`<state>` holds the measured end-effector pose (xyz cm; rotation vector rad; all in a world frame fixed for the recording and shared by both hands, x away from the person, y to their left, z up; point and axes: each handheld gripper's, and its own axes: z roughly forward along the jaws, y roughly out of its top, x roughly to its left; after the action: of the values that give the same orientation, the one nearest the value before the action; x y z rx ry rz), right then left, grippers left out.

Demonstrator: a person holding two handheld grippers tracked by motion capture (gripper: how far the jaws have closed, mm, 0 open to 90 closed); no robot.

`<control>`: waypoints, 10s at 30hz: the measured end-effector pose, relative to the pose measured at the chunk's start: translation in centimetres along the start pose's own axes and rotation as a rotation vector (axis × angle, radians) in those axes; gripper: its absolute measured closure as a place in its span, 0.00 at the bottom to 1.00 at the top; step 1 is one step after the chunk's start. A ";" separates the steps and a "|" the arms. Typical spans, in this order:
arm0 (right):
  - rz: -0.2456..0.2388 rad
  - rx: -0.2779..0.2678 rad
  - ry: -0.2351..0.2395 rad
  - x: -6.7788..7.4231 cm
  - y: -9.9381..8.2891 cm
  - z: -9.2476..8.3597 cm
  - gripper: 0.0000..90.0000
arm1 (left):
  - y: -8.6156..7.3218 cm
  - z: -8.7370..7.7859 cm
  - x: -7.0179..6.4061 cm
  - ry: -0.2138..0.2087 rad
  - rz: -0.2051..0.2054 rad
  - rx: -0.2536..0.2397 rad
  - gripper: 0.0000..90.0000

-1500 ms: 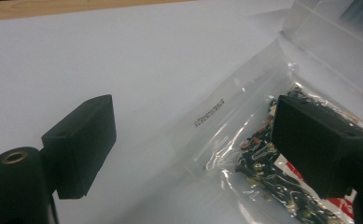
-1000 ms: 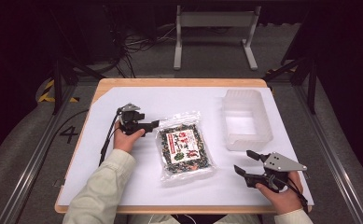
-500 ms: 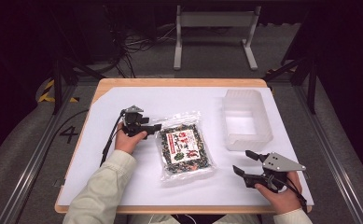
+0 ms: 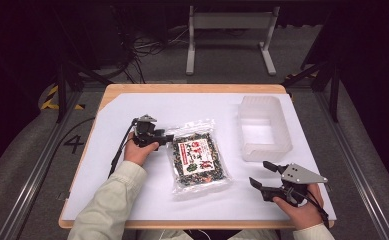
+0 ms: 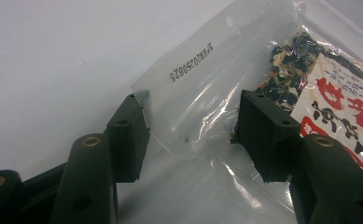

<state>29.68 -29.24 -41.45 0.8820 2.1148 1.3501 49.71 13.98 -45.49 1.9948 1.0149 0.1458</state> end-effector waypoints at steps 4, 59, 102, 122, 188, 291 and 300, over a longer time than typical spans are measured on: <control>0.006 -0.004 -0.003 0.0 0.0 0.0 0.29 | 0.0 0.0 -0.4 0.012 0.017 0.000 0.54; -0.050 0.006 0.033 0.5 1.5 0.4 0.38 | 2.9 -8.4 -4.6 -0.090 0.131 -0.248 1.00; -0.036 -0.096 0.262 0.7 8.8 7.6 0.22 | 4.5 -17.9 -13.1 -0.262 0.398 -0.514 1.00; -0.131 -0.074 0.425 1.9 10.0 8.6 0.83 | 4.2 -18.8 -12.7 -0.263 0.384 -0.556 1.00; 0.084 -0.093 0.172 -4.2 14.9 1.5 0.87 | -1.8 -14.5 -4.9 0.041 0.203 -0.271 0.23; 0.216 -0.059 -0.201 -14.2 10.6 -1.2 0.87 | -5.8 -11.2 -2.8 -0.007 0.169 -0.253 0.20; 0.223 -0.028 -0.197 -14.0 9.4 -0.3 0.87 | -5.8 -11.3 -2.7 -0.002 0.171 -0.254 0.20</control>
<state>41.46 -36.84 -31.97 1.2156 1.8878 1.3351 39.38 21.05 -42.17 1.8446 0.7809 0.3481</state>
